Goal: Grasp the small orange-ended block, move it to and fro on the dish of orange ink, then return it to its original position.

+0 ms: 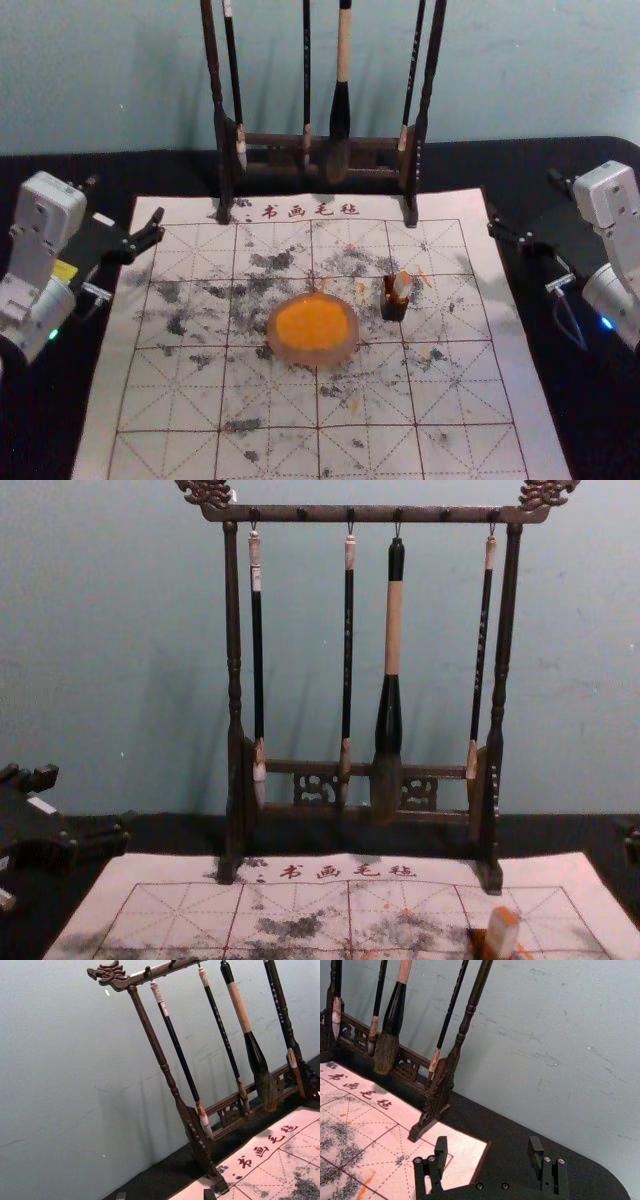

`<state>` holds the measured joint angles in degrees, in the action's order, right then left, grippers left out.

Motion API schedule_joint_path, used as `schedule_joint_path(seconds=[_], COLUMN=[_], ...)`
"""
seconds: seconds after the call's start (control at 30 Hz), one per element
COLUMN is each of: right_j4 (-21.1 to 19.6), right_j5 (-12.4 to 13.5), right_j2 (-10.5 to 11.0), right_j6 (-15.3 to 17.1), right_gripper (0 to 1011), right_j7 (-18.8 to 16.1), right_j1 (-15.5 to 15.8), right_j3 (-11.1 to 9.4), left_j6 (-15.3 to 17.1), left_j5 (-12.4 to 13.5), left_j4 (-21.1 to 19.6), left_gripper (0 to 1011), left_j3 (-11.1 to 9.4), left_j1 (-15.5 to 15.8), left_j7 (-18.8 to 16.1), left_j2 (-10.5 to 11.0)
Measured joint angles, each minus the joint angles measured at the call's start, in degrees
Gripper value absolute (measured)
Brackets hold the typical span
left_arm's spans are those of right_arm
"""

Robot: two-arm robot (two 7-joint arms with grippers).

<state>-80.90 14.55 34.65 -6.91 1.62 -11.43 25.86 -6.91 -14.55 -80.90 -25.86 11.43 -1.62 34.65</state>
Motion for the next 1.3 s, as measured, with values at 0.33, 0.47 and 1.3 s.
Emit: schedule_joint_path(seconds=[0.33,0.47,1.3], right_j4=[0.0,0.0,-5.0], right_j5=[0.0,0.0,2.3], right_j2=[0.0,0.0,1.4], right_j6=[0.0,0.0,1.7], right_gripper=[1002,1002,1002], right_j7=[0.0,0.0,-4.3], right_j1=[0.0,0.0,4.5], right_j3=[0.0,0.0,-1.3], left_j6=[0.0,0.0,0.0], left_j5=[0.0,0.0,0.0], left_j4=[0.0,0.0,0.0], left_gripper=[1001,1001,1001], left_j3=[0.0,0.0,0.0], left_j1=[0.0,0.0,0.0], left_j7=[0.0,0.0,0.0], left_j2=[0.0,0.0,0.0])
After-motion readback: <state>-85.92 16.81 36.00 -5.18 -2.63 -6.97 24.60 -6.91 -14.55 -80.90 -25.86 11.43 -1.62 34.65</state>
